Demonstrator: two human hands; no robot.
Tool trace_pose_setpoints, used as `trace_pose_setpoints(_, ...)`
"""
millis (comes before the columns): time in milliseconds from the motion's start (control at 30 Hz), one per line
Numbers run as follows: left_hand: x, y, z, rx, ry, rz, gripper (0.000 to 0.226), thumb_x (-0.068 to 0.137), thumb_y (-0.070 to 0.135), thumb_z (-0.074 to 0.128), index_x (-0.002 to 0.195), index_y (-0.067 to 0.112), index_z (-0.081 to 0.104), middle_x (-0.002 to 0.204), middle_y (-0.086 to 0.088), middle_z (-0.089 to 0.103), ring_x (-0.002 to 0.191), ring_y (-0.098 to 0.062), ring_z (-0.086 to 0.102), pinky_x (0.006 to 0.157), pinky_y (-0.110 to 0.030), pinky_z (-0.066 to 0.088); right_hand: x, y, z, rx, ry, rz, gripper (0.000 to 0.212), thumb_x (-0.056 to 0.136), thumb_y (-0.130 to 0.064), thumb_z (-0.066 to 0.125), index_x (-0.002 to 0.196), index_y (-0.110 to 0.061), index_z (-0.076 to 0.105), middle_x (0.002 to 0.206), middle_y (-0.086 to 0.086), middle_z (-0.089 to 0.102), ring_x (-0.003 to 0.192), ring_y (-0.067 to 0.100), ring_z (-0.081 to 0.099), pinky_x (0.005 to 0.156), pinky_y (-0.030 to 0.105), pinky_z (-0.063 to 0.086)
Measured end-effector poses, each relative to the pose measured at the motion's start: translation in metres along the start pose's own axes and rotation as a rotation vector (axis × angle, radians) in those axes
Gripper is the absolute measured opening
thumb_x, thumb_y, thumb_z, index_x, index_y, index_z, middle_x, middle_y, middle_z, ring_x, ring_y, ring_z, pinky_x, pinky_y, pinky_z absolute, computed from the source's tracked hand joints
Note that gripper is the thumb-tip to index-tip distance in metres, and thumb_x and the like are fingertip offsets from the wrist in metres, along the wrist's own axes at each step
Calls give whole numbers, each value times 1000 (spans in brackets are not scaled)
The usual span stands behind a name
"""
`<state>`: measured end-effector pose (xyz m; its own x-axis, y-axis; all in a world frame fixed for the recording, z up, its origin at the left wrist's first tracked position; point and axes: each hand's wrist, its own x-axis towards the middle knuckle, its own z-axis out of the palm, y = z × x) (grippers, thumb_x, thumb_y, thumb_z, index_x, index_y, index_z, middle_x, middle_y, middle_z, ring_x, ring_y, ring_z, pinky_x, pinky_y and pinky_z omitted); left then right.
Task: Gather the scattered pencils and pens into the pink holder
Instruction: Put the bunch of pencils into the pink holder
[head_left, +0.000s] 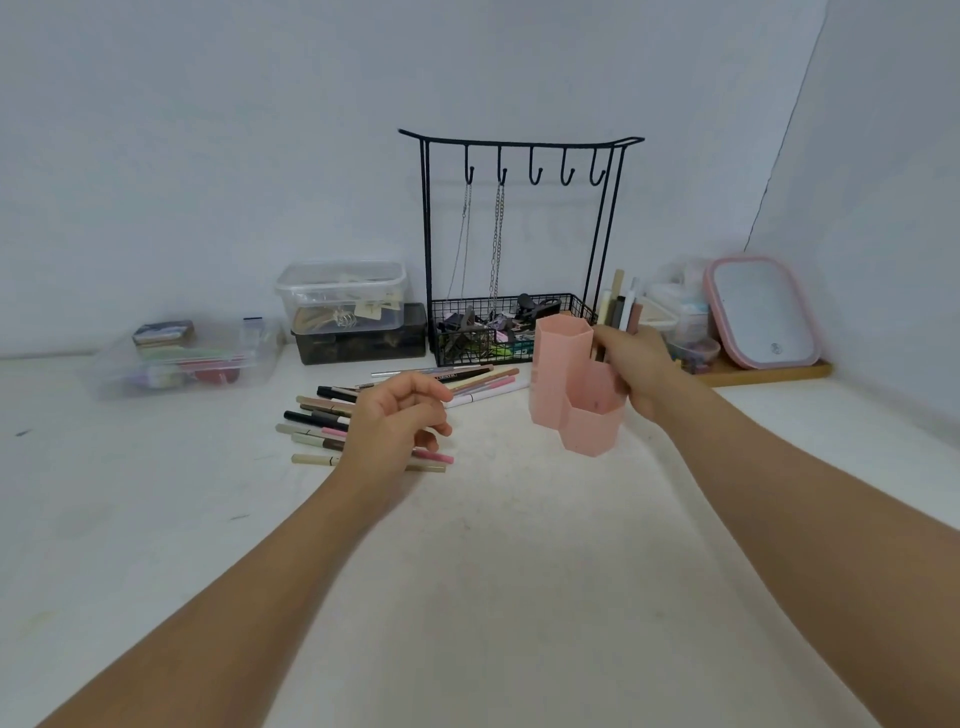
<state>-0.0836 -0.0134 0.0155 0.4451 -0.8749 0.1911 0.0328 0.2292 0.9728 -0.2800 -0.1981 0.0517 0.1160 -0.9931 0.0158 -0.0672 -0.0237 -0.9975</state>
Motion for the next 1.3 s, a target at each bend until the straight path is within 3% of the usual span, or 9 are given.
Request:
trace_pose_setpoints(100,-1,0,0,8,-8,12,27,86,-19,53,84,3,68,66,-7,62,58,-12,60,47,-23,51,-2,6,0,81,-31,-8,6,91,-18,67,97,-16,66,80,1,70,71,18,66,56,28,50)
trace_pose_setpoints(267,0,-2,-1,19,0,22,28,85,-19,53,82,5,69,66,-8,62,56,-12,60,48,-23,51,-4,11,-6,193,-94,-69,53,82,-41,79,126,-18,59,111,0,74,99,15,70,75,32,55)
trace_pose_setpoints(367,1,-2,-2,19,7,24,27,85,-19,53,83,3,68,65,-8,60,56,-13,58,46,-22,49,-17,13,-10,47,210,-223,76,75,-54,80,133,-18,47,115,-7,59,97,3,58,82,25,49)
trace_pose_setpoints(467,0,-2,-2,19,4,21,26,85,-19,53,84,2,68,65,-8,59,55,-12,58,45,-22,48,-49,23,-12,-96,495,-537,53,72,-49,81,103,-17,52,94,-3,53,79,12,50,73,31,48)
trace_pose_setpoints(567,0,-3,-2,44,2,20,26,85,-18,53,84,3,69,64,-7,60,55,-13,57,47,-22,47,-78,30,1,-308,155,-761,24,80,-27,80,76,-16,60,66,-8,56,59,4,45,58,26,42)
trace_pose_setpoints(633,-1,-2,-3,58,4,21,26,85,-18,53,84,3,69,62,-5,60,55,-13,57,49,-24,46,-86,36,15,-616,-39,-740,19,83,-38,76,77,-23,67,61,-12,58,56,3,50,58,24,44)
trace_pose_setpoints(800,1,1,-11,77,66,24,26,85,-15,55,81,7,69,59,-2,60,53,-11,55,46,-21,43,-72,45,24,-876,70,-662,20,92,-40,62,102,-24,70,81,-9,66,75,12,59,70,28,49)
trace_pose_setpoints(1033,17,-5,-24,306,305,42,16,90,2,62,85,14,72,60,-2,56,47,-5,50,46,-18,43,-49,48,21,-978,3,-569,14,92,-32,63,102,-22,64,86,-5,63,77,17,60,75,34,56)
trace_pose_setpoints(1300,30,-7,-49,415,429,33,9,91,19,65,88,25,72,78,-8,70,72,-19,64,76,-39,57,-27,12,91,-998,-356,-668,20,86,-14,73,105,-15,69,105,0,66,98,21,60,86,36,51)
